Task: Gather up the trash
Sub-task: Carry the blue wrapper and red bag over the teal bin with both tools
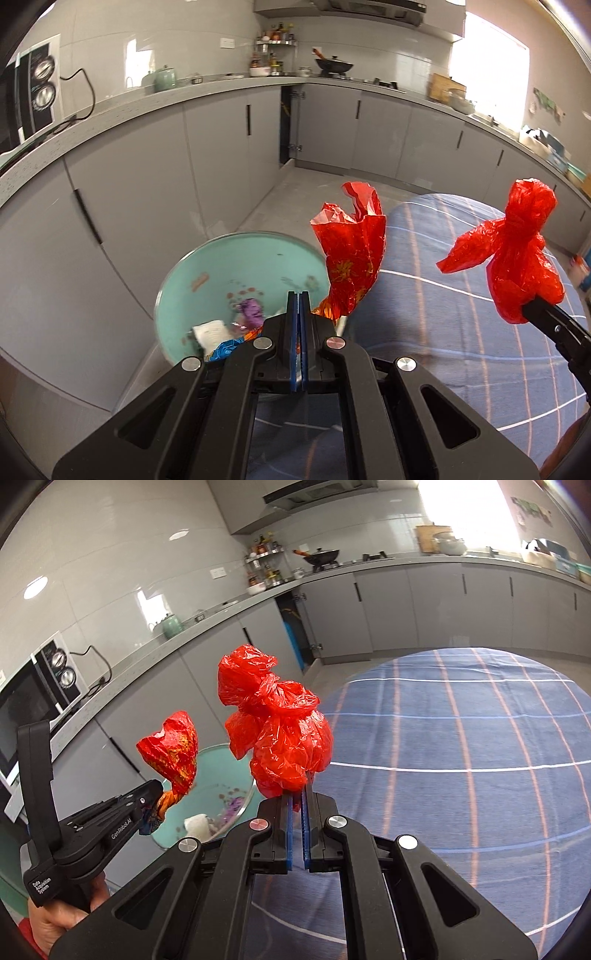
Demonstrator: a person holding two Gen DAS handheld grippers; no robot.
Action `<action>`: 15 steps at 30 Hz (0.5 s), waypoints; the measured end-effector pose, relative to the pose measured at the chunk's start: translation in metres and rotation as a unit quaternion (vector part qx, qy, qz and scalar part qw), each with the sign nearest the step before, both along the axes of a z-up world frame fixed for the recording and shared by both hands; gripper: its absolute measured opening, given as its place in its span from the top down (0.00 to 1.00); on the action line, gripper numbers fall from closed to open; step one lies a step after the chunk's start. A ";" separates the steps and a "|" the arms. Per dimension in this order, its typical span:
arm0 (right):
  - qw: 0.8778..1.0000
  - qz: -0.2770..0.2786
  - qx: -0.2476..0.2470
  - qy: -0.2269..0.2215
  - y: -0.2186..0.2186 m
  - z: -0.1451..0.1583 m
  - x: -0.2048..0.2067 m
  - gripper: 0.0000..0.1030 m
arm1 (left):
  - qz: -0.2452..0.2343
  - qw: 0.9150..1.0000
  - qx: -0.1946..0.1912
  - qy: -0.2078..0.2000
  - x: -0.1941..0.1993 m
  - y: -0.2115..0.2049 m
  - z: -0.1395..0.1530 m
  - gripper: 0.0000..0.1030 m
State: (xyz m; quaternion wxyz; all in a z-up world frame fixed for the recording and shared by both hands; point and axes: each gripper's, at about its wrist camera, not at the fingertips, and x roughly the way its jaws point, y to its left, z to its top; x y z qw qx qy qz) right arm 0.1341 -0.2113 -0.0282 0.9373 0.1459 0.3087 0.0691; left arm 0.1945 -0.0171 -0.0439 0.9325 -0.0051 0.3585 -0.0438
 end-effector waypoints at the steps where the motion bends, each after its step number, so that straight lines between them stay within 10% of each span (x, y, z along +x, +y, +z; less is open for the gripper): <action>1: 1.000 0.005 0.000 -0.001 0.006 0.001 0.002 0.95 | 0.005 1.000 0.001 0.000 0.000 0.005 -0.001 0.98; 15: 0.998 0.057 -0.010 0.003 0.069 -0.001 0.019 0.95 | 0.056 0.998 -0.009 0.008 0.003 0.060 -0.011 0.98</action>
